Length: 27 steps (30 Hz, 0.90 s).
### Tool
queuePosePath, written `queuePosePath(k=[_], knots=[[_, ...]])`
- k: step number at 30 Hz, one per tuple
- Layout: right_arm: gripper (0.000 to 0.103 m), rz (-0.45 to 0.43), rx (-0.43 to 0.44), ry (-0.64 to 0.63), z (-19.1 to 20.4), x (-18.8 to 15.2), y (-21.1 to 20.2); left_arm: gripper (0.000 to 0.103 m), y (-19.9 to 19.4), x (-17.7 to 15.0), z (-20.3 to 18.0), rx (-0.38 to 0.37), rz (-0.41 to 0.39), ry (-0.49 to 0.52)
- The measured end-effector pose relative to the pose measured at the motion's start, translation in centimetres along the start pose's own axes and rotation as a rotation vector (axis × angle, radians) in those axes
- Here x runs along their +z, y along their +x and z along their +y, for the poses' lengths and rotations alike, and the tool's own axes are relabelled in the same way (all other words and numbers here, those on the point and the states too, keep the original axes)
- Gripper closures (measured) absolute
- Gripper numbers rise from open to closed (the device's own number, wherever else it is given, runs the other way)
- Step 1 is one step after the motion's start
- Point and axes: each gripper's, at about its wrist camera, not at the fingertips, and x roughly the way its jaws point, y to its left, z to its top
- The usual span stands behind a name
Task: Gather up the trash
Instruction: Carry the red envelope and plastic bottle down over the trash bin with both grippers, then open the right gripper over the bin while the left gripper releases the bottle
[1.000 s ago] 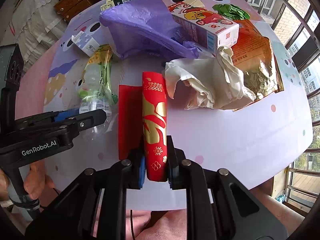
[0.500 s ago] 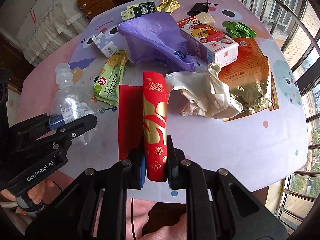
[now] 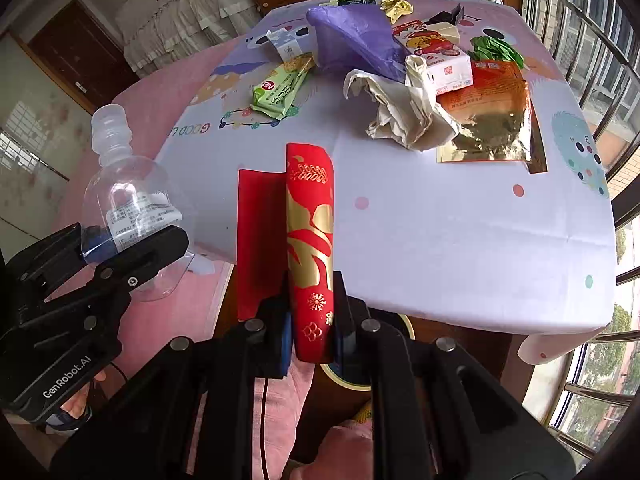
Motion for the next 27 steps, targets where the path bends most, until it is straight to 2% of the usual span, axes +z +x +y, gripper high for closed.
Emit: queuePosePath(k=[5,9,14,17,22,23,24,27], knots=[[0.091,0.070,0.028,0.007,-1.2,-6.2,0.1,0.077,-0.9,-6.6,-4.2,0.006,0.103,0.064],[0.091,0.168,0.026,0.060,-2.5,-11.1,3.1,0.077,0.3,-11.1,-5.1,-0.021,0.186,0.088],[0.090,0.301,-0.059,0.131,-4.5,-17.1,11.2,0.077,6.8,-17.2,-5.3,-0.057,0.320,0.053],[0.090,0.361,-0.121,0.194,-6.5,-20.4,17.4,0.077,11.1,-21.2,-5.8,-0.071,0.362,0.056],[0.089,0.391,-0.164,0.302,-9.8,-23.5,26.6,0.077,17.6,-27.0,-6.6,-0.079,0.421,0.088],[0.084,0.384,-0.155,0.321,-10.3,-23.8,27.9,0.077,18.5,-27.9,-6.6,-0.083,0.428,0.088],[0.073,0.381,-0.147,0.338,-10.5,-23.9,29.1,0.077,19.3,-28.7,-6.6,-0.085,0.434,0.090],[0.050,0.370,-0.124,0.390,-11.6,-24.0,32.4,0.077,21.3,-30.6,-6.3,-0.077,0.440,0.095]])
